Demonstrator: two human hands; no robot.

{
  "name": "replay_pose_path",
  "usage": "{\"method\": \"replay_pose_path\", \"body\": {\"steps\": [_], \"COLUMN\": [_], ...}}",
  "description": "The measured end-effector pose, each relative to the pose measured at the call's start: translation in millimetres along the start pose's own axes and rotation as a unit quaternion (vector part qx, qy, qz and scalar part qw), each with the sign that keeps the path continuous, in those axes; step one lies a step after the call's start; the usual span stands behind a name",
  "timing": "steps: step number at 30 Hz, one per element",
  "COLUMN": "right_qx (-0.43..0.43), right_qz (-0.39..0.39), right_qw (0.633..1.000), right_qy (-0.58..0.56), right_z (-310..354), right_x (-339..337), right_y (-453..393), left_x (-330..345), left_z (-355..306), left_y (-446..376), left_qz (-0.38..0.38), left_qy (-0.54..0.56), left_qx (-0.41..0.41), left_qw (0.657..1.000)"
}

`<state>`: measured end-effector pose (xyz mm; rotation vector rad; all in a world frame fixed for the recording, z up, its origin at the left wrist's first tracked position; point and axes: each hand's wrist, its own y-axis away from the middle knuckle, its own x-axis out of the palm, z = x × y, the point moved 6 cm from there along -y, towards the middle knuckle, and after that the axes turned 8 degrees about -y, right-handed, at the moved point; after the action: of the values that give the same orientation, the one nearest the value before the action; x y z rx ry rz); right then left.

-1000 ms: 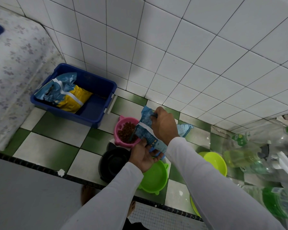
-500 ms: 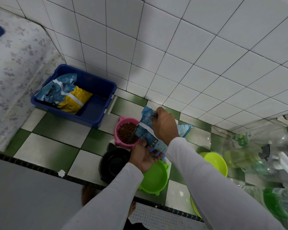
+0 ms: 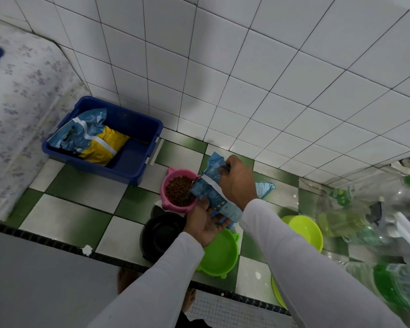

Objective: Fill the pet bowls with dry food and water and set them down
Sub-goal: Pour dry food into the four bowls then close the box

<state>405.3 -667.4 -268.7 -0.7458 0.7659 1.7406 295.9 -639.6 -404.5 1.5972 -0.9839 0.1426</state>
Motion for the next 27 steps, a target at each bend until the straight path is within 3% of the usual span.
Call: {"method": "replay_pose_path", "body": {"steps": [15, 22, 27], "right_qx": [0.050, 0.087, 0.110], "right_qz": [-0.100, -0.145, -0.174], "right_qw": [0.986, 0.946, 0.925], "right_qy": [-0.122, -0.278, -0.319], "right_z": [-43.0, -66.5, -86.8], "right_x": [-34.7, -52.1, -61.3], "right_y": [3.2, 11.6, 18.0], "left_x": [23.2, 30.4, 42.9], "left_z": [-10.5, -3.7, 3.7], "left_y": [10.7, 9.7, 14.3], "left_qz": [0.035, 0.021, 0.024], "left_qy": [-0.125, -0.167, -0.182], "left_qx": [0.090, 0.131, 0.134], "left_qw": [0.987, 0.977, 0.974]}}
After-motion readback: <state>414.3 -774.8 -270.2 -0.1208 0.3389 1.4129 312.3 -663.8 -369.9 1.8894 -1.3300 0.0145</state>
